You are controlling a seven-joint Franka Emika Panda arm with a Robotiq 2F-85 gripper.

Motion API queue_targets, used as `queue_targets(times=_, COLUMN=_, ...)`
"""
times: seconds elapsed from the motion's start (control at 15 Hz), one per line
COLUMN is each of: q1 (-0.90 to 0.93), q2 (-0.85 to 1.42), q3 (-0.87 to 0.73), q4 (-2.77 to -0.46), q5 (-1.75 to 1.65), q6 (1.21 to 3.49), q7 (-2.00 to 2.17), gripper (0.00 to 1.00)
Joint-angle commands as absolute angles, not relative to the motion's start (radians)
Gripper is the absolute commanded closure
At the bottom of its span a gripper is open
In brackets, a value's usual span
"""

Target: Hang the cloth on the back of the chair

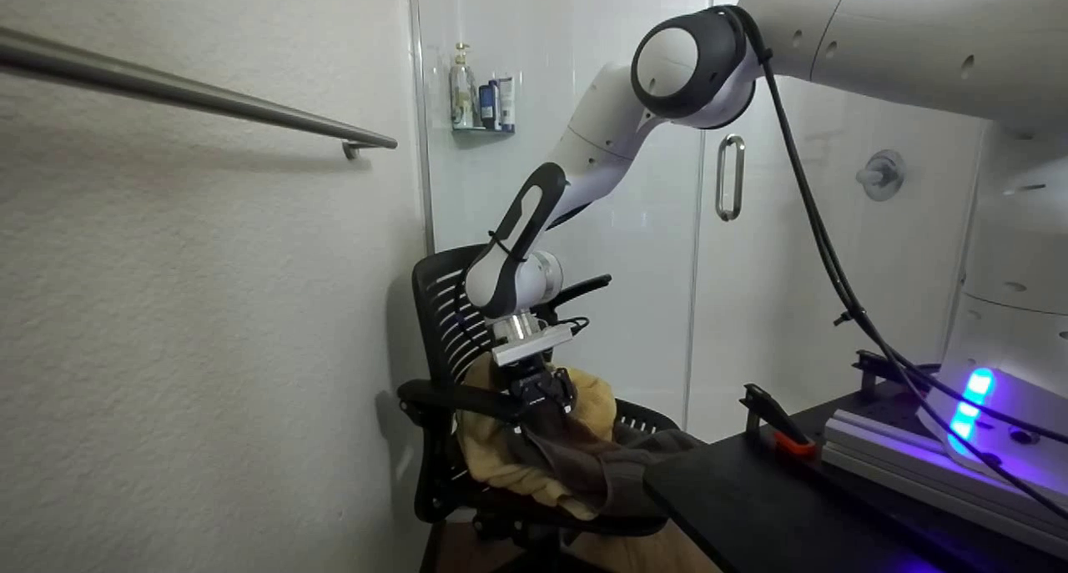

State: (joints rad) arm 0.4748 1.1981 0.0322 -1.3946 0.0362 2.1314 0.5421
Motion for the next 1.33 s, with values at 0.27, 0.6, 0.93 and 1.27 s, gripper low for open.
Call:
queue_targets(times=0.27, q1=0.561, q2=1.371, q3=-0.118, q4=-1.141, q5=-0.144, q6=2.074, q7=0.8, gripper=0.0)
queue_targets(times=0.6, q1=0.569, q2=1.413, q3=-0.152, q4=-1.111, q5=-0.171, q6=2.327, q7=0.949, gripper=0.0)
queue_targets(times=0.93, q1=0.615, q2=1.379, q3=-0.194, q4=-1.195, q5=-0.22, q6=2.606, q7=0.978, gripper=0.28)
queue_targets(times=1.27, q1=0.624, q2=1.388, q3=-0.218, q4=-1.233, q5=-0.221, q6=2.77, q7=0.975, gripper=0.73)
